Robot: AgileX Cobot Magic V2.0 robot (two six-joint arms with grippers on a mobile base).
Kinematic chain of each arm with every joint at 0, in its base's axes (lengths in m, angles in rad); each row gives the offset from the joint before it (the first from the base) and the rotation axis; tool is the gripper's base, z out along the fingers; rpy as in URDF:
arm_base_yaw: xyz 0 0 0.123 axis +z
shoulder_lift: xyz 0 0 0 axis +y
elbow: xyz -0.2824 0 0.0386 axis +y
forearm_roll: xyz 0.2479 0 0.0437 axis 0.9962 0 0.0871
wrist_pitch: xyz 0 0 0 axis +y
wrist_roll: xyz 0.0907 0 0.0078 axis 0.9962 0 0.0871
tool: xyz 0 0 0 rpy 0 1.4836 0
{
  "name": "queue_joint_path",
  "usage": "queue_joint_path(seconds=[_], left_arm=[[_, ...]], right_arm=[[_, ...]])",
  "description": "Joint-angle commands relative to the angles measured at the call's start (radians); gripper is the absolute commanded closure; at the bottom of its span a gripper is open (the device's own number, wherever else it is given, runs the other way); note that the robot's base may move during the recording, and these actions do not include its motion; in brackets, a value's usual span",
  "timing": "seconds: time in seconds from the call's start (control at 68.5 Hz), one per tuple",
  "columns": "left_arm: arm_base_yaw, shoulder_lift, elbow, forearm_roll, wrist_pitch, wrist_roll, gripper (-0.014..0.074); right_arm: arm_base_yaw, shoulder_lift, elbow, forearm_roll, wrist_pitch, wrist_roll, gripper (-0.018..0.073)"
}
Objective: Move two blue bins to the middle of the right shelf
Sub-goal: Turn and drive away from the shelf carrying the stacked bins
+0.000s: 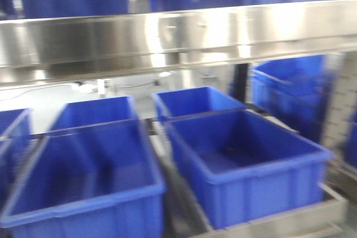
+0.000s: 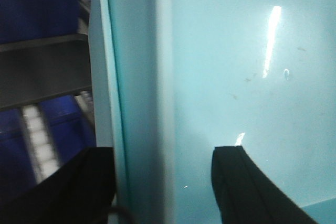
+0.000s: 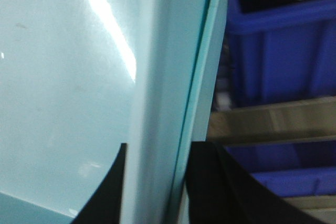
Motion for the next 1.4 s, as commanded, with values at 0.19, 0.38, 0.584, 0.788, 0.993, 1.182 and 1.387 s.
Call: queue_joint_path(seconds=[0.19,0.38,0.584,0.788,0.993,1.182,1.387], left_arm=[[-0.003,-0.018,-0.016,-0.024,-0.079,0.041,0.0707],[-0.003,-0.018,-0.016,-0.024,-0.079,0.041,0.0707],[-0.003,-0.018,-0.016,-0.024,-0.079,0.041,0.0707],[-0.003,-0.018,-0.016,-0.024,-0.079,0.041,0.0707],[-0.003,-0.018,-0.016,-0.024,-0.079,0.041,0.0707],[-0.003,-0.018,-0.016,-0.024,-0.079,0.041,0.0707],[-0.003,-0.018,-0.016,-0.024,-0.079,0.041,0.0707]], right_arm=[[-0.004,-0.014,-0.018,-0.003,-0.079,-0.011,0.0713],[-0.004,-0.014,-0.018,-0.003,-0.079,-0.011,0.0713],[-0.004,-0.014,-0.018,-0.003,-0.079,-0.011,0.0713],[-0.004,-0.014,-0.018,-0.003,-0.079,-0.011,0.0713],[-0.004,-0.014,-0.018,-0.003,-0.079,-0.011,0.0713],[-0.004,-0.014,-0.018,-0.003,-0.079,-0.011,0.0713],[-0.004,-0.014,-0.018,-0.003,-0.079,-0.011,0.0713]])
